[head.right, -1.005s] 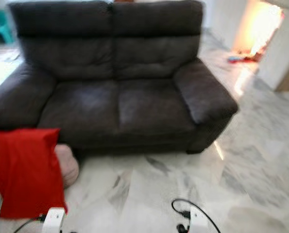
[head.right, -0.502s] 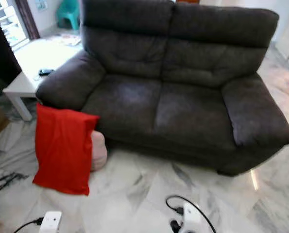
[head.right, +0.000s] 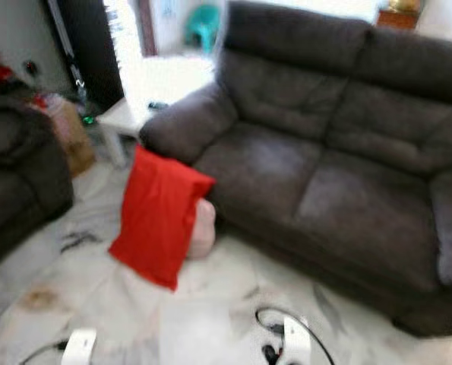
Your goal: Move the pillow to the sofa from floor
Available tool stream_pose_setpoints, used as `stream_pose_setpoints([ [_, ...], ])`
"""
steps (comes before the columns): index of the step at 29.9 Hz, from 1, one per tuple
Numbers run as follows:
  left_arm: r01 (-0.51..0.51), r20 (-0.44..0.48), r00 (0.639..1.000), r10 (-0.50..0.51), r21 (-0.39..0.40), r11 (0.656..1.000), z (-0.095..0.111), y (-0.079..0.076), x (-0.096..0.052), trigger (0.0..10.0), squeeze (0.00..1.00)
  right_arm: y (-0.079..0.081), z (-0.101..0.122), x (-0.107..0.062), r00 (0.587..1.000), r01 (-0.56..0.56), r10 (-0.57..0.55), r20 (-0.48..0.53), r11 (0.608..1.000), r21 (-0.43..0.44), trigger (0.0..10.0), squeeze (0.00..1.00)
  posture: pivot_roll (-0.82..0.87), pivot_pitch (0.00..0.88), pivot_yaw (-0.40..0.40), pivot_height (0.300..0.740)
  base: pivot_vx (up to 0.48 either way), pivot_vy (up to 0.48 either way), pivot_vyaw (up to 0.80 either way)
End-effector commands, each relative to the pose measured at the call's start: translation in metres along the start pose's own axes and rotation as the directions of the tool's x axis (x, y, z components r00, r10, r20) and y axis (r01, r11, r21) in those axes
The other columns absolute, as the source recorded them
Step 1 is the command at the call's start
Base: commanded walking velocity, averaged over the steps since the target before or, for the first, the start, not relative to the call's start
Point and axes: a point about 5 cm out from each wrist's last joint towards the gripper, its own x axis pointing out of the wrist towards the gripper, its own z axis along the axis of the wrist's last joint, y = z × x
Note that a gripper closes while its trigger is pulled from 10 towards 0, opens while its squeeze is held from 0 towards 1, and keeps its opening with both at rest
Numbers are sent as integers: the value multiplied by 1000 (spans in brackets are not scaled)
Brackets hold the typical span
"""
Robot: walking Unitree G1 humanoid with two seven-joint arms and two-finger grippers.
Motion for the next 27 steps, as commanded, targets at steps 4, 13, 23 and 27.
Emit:
stream_pose_setpoints([
  [4, -6, -27, 1000, 6, -4, 1000, -7, 1, -1, 10000, 0, -2, -1, 0, 1000, 7, -7, 0, 1000, 4, 10000, 0, -5, 0, -46, 740, 0, 0, 800],
  [13, -6, -28, 1000, 6, -2, 1000, -7, 1, -1, 10000, 0, -2, -1, -1, 1000, 11, -12, 4, 999, 37, 10000, 0, -4, 0, -48, 740, 0, 0, 685],
  [23, -14, -23, 1000, 14, 2, 1000, -6, 2, -1, 10000, 0, 0, 4, 0, 1000, -4, 3, 28, 998, 61, 10000, 0, -1, 0, -47, 740, 0, 0, 0],
  [27, -20, -26, 999, 20, -2, 1000, -6, 3, -1, 10000, 0, 2, 5, 1, 999, -15, 12, 41, 997, 76, 10000, 0, -5, 0, -44, 740, 0, 0, 0],
])
